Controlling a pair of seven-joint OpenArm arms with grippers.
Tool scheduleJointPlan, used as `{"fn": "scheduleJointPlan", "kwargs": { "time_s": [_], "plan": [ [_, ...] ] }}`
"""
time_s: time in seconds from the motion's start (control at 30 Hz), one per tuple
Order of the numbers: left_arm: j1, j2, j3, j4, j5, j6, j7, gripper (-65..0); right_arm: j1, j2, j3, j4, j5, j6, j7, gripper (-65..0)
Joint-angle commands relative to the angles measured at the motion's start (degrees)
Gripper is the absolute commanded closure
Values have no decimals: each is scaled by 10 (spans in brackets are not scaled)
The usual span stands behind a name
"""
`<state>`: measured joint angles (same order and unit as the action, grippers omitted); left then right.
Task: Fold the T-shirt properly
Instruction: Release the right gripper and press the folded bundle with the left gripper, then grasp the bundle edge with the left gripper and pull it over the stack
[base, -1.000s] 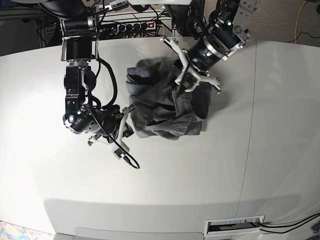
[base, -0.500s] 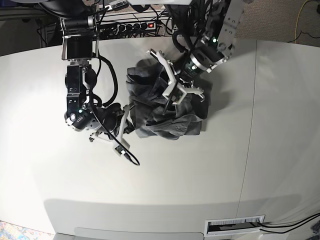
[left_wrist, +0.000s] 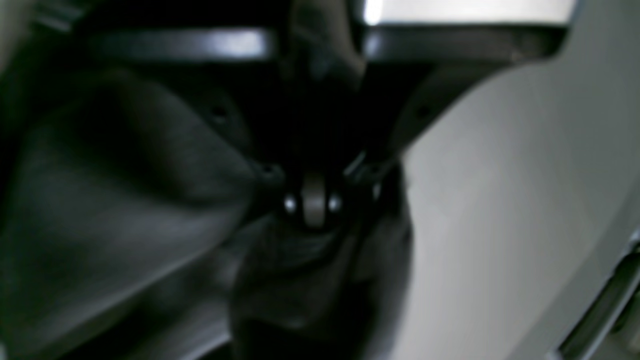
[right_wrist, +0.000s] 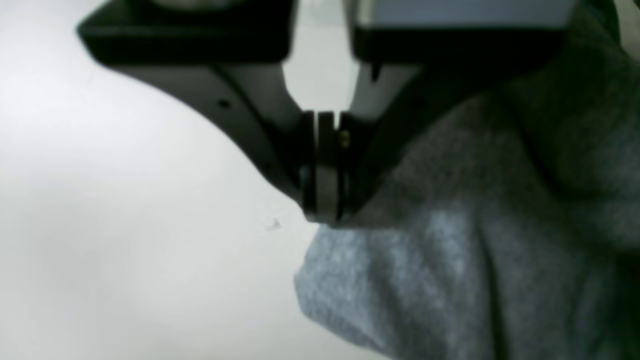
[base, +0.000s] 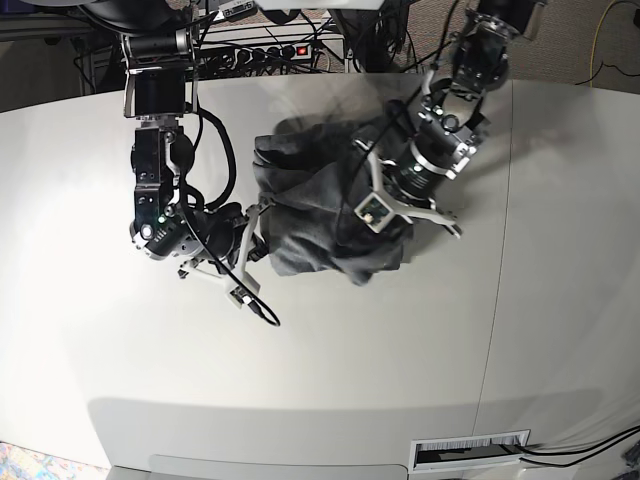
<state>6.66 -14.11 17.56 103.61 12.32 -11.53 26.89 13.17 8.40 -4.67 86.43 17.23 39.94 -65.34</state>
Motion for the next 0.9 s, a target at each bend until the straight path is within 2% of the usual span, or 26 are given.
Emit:
{"fn": "scheduleJointPlan", "kwargs": {
  "time_s": [0.0, 0.23, 0.43, 0.53, 0.67, 0.7, 0.77, 0.83, 0.87],
  "plan": [
    [-8, -9, -1, 4, 1, 6, -13, 0, 9, 2, 1, 8, 10, 1, 9, 0],
    [-8, -63, -1, 2, 1, 17, -12, 0, -11, 2, 1, 8, 11, 1, 9, 0],
    [-8, -69, -1, 14, -15, 17, 17, 0, -11, 2, 1, 8, 24, 1, 15, 0],
    [-8, -69, -1, 62, -62, 14, 57, 0, -10, 2, 1, 8, 24, 1, 19, 0],
    [-1, -68, -1, 143, -201, 9, 80, 0, -7, 2, 1, 8, 22, 1, 24, 0],
    [5, -65, -1, 155, -221, -3, 79, 0, -6, 2, 1, 8, 21, 1, 23, 0],
    [22, -49, -1, 163, -225, -52, 75, 0, -6, 2, 1, 8, 10, 1, 24, 0],
    [42, -31, -1, 162, -224, -98, 61, -119, -4, 2, 1, 8, 9, 1, 24, 0],
    [52, -24, -1, 162, -223, -107, 45, -184, -2, 1, 1, 8, 10, 1, 24, 0]
  ]
}}
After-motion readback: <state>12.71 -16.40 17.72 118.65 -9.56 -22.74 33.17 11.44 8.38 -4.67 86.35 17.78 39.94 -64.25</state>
